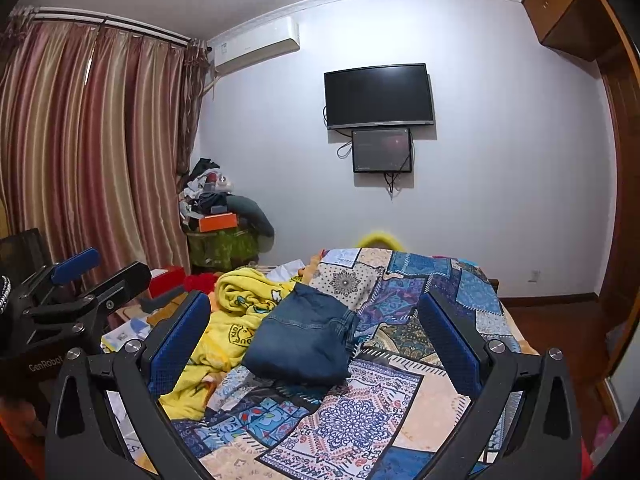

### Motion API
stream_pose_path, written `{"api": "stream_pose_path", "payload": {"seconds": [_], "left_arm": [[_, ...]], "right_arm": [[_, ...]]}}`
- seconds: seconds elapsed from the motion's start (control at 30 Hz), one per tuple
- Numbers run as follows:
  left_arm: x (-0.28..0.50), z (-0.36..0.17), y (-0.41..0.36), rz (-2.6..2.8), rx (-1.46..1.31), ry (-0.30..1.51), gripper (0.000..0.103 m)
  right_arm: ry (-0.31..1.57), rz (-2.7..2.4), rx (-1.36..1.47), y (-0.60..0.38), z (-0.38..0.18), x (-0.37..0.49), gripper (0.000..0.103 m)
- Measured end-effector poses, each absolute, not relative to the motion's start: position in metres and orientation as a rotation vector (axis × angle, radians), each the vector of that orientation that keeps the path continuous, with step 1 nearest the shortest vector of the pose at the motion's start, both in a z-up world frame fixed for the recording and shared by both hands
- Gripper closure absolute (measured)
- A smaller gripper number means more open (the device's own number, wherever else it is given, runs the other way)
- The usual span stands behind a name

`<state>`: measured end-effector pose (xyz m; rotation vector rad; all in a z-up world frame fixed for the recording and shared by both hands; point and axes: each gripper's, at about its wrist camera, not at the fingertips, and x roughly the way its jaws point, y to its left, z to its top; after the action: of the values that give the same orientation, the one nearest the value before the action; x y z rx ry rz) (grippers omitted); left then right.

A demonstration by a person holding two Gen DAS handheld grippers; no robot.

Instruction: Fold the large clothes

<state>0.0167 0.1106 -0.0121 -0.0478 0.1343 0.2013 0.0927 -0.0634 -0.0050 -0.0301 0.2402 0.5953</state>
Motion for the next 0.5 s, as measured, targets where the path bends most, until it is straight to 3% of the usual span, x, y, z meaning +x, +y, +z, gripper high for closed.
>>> {"api": "stream_pose_path", "payload": {"seconds": [0.5], "left_arm": [[0.0203,-0.0171,0.1175,0.172,-0.054,0.144,0.001]], "right_arm": [[0.239,0.589,-0.028,-0.065,-0.0058,0.094,0.0]]}}
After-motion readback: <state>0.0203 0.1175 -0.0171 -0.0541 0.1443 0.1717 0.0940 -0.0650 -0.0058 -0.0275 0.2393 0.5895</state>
